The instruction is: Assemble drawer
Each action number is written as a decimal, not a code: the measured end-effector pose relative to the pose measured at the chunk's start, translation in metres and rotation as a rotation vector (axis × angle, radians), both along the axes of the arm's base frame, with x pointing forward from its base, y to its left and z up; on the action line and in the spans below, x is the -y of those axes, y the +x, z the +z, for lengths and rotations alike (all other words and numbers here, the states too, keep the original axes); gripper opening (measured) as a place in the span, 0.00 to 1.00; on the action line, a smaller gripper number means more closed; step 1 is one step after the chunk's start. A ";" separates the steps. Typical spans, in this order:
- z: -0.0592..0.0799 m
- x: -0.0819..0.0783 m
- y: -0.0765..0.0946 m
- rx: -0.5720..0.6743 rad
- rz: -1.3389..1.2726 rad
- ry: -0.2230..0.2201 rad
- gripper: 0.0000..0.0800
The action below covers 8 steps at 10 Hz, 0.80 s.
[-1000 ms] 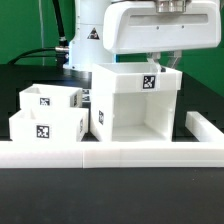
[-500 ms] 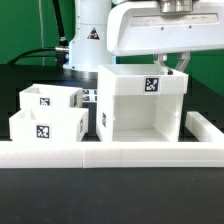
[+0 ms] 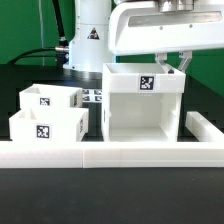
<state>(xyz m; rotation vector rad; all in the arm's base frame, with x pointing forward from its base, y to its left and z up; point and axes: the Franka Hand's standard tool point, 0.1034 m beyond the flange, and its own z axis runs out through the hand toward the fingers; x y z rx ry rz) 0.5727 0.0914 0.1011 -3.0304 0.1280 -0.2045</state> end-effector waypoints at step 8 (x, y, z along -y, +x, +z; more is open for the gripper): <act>0.006 -0.006 0.008 -0.009 -0.454 0.096 0.05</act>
Offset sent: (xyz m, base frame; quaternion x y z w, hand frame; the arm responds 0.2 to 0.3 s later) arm -0.0055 -0.0040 -0.0142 -0.0494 -0.0097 0.1930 0.9799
